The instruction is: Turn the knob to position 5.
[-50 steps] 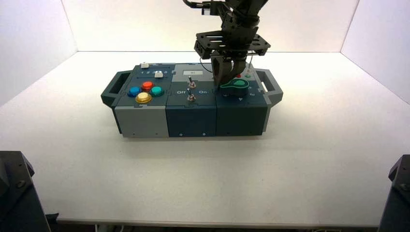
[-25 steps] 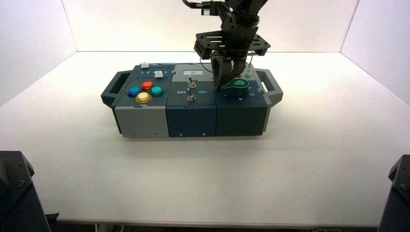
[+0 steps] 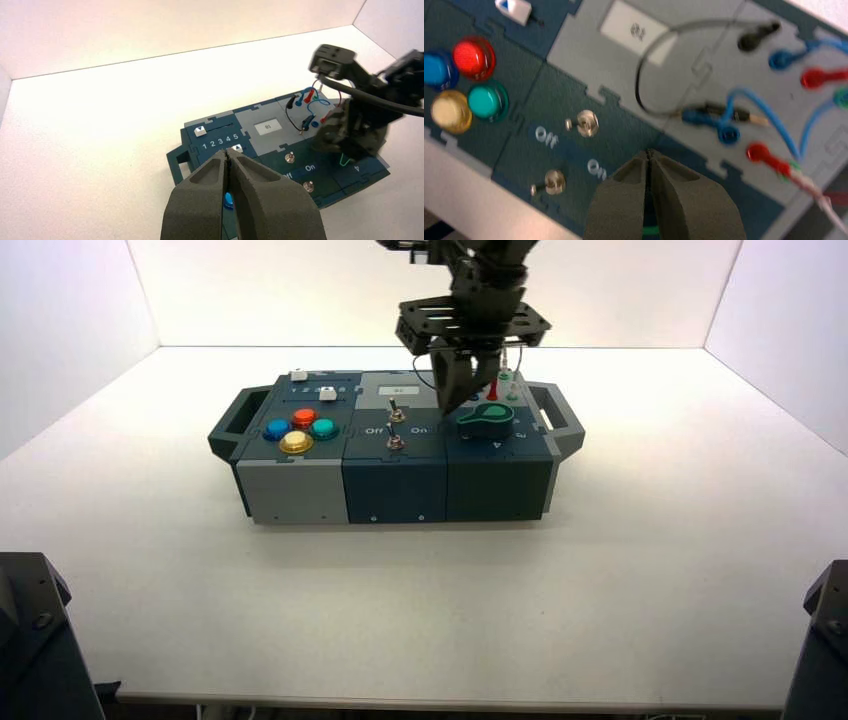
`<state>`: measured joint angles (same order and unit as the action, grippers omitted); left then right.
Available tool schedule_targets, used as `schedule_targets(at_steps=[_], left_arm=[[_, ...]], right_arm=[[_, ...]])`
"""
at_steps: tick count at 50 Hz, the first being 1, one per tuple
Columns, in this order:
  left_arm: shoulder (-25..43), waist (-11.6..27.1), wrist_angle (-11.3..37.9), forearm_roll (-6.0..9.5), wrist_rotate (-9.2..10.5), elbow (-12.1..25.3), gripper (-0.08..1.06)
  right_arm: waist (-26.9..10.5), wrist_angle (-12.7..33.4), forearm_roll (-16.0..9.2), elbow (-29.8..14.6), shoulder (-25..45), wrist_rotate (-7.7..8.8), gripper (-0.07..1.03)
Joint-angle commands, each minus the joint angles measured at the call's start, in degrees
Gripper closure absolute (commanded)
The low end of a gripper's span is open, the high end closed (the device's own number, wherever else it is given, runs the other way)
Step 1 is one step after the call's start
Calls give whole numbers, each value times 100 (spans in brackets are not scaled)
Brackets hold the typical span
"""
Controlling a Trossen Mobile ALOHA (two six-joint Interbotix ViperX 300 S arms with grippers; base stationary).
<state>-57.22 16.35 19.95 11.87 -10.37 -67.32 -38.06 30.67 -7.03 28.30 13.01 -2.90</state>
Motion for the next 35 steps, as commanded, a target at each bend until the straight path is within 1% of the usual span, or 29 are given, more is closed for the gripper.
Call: schedule_targets(at_steps=[1,9,19,22,27,32,35], left_arm=[[18,26,-62,-9,-9,105,100],[18,26,-62,-9,-9,105,100],[18,26,-53,-26,-9,97,100],[18,26,-62,-26,-9,97,100],[18,26,-62,-35,-9,105,100],[0,18,-35,-35,-9,88,100],[-18,26,-35,-35,0,79,100]], right_arm=[[-9,18,26,-475,70,9,98],[-35,220,35,-747,-70,18,98],[-35,343,220,-747,-694,141,98],[-70,378,272,-677,-896,211,98],[-185,369,308,-439,-1266,387,98],[-299,264,431,-167,-1600,448,98],[-334,185,501,-9,-1767,448,98]])
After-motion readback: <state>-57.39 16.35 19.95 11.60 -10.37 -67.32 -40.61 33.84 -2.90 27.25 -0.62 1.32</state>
